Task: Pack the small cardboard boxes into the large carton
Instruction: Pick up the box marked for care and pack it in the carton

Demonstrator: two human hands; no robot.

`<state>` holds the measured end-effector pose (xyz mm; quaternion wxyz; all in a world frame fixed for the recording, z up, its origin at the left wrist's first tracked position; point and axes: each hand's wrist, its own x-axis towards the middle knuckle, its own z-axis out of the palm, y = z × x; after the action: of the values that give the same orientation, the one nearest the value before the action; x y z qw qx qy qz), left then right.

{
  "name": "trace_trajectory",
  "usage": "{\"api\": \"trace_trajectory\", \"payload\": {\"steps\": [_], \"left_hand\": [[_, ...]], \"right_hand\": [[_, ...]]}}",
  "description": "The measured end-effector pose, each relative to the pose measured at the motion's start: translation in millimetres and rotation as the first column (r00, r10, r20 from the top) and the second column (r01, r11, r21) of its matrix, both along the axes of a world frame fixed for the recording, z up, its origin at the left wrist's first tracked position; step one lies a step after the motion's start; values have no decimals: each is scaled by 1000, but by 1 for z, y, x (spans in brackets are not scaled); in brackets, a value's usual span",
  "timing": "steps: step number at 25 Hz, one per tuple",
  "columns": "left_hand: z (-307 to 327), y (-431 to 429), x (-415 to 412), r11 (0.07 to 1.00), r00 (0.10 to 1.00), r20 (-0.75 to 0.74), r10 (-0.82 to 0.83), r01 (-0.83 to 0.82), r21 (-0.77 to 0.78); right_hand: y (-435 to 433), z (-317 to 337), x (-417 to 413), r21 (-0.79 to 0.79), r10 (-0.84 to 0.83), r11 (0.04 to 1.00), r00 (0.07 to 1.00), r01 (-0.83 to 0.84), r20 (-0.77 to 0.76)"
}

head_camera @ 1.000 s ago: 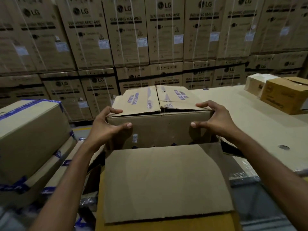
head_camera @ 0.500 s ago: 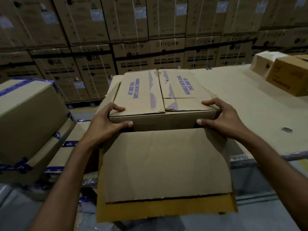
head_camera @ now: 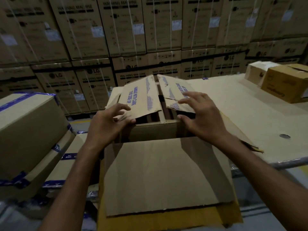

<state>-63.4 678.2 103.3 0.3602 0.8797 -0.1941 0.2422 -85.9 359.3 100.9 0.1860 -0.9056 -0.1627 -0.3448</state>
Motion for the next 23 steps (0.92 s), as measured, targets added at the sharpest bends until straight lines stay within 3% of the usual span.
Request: {"api": "trace_trajectory", "payload": {"steps": [2, 6, 12, 17, 20, 23], "left_hand": [[-4, 1, -2, 999, 998, 63, 14, -11, -51], [-22, 15, -7, 991, 980, 157, 124, -114, -70], [-28, 13, -8, 971, 906, 383, 178, -224, 79], [-25, 5, -9, 950, 871, 379, 312, -280, -139], [-22, 5, -14, 868, 831, 295, 471, -377, -324], [-28, 14, -13, 769, 719, 282, 636, -556, -317]], "right_hand": [[26, -2, 2, -33, 40, 999, 997, -38, 59], [66, 1, 18, 38, -11, 999, 999, 12, -41], [61, 0, 32, 104, -26, 994, 989, 42, -148], [53, -18, 33, 127, -94, 986, 991, 105, -91], [48, -24, 34, 124, -148, 980, 987, 155, -58], [47, -28, 35, 131, -163, 977, 984, 170, -65]]}}
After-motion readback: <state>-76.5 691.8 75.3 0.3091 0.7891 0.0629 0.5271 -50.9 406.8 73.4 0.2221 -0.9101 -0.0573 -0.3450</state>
